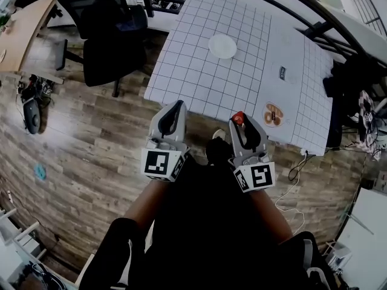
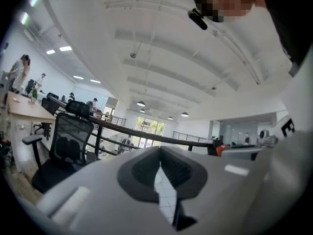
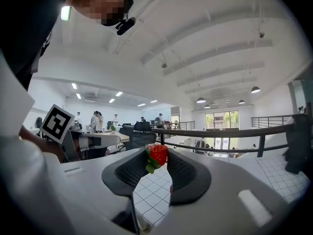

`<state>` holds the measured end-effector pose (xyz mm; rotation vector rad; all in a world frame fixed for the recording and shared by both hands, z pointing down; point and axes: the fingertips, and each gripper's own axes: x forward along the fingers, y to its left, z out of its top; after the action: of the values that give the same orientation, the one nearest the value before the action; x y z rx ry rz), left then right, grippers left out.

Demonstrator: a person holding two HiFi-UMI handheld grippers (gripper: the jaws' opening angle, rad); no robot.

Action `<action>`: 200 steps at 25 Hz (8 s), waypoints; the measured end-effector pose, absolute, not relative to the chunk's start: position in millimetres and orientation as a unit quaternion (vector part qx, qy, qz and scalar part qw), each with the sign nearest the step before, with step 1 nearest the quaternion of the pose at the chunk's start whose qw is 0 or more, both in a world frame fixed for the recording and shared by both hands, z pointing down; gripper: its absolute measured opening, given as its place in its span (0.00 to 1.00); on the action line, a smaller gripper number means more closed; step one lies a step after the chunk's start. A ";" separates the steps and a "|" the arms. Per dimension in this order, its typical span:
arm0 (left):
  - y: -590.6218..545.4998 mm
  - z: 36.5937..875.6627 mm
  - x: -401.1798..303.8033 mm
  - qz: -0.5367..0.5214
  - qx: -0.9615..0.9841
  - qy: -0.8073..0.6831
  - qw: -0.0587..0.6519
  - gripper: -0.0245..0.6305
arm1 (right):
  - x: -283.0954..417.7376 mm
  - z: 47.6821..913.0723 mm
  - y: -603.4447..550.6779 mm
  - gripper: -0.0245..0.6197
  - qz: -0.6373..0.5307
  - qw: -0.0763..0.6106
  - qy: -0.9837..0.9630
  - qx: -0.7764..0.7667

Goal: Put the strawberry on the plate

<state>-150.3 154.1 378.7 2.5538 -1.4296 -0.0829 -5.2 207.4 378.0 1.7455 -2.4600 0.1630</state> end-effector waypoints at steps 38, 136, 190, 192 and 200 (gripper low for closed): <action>-27.0 392.6 -6.0 0.048 0.862 -0.496 0.091 0.05 | 110.5 443.6 -10.1 0.25 0.148 0.049 -0.846 0.511; -107.7 470.0 -52.0 0.060 0.854 -0.481 0.191 0.05 | 94.1 652.8 -161.6 0.33 0.275 0.298 -0.763 0.504; -105.2 344.7 39.0 -0.009 0.928 -0.362 0.088 0.05 | 117.6 342.5 -81.8 0.04 0.066 0.050 -0.740 0.668; -103.3 344.1 43.3 -0.014 0.931 -0.354 0.091 0.05 | 116.1 342.7 -80.0 0.04 0.063 0.056 -0.740 0.668; -100.0 343.1 46.7 -0.019 0.930 -0.352 0.104 0.05 | 103.0 360.6 -76.4 0.04 0.073 0.095 -0.741 0.660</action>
<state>46.7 -100.0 343.1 2.7438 -1.0368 -0.0561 103.0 -76.4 360.6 1.9572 -2.1975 0.2178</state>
